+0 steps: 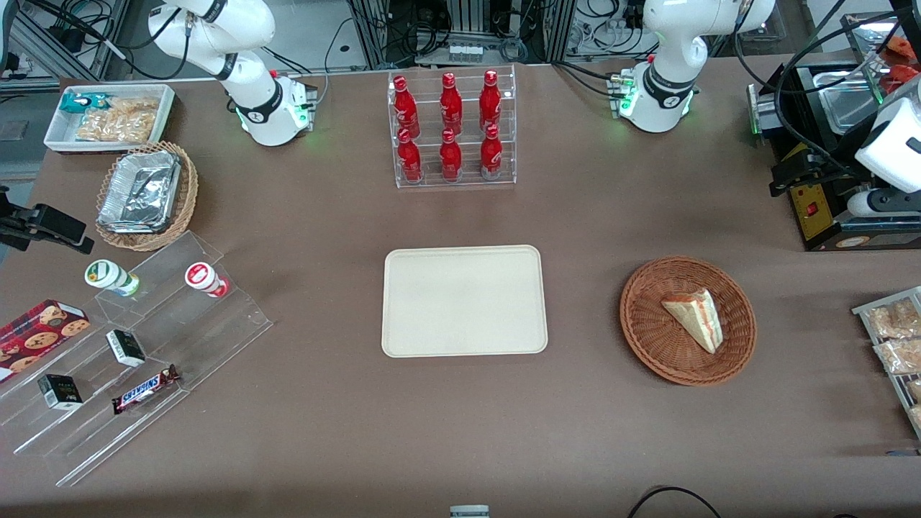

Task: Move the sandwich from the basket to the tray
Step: 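Move the left gripper over the wicker basket above the wrapped sandwich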

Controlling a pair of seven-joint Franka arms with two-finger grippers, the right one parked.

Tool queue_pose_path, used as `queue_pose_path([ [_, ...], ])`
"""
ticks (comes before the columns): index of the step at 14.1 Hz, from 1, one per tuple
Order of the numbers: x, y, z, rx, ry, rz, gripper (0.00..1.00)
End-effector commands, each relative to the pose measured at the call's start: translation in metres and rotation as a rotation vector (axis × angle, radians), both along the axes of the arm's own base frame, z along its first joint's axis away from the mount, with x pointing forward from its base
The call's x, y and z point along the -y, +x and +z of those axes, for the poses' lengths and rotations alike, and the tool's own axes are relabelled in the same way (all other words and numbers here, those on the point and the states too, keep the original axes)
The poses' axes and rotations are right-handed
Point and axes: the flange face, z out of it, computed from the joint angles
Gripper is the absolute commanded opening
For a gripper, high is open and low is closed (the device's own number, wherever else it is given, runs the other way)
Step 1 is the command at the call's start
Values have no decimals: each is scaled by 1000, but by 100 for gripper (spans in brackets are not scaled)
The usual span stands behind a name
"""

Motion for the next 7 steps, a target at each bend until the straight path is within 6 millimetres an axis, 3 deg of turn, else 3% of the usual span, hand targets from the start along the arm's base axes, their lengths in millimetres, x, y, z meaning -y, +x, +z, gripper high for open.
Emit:
queue_pose_path([
  [1, 1, 0, -2, 4, 19, -9, 100],
  [3, 2, 6, -14, -8, 18, -12, 100],
  [7, 2, 22, -82, -42, 19, -15, 100],
])
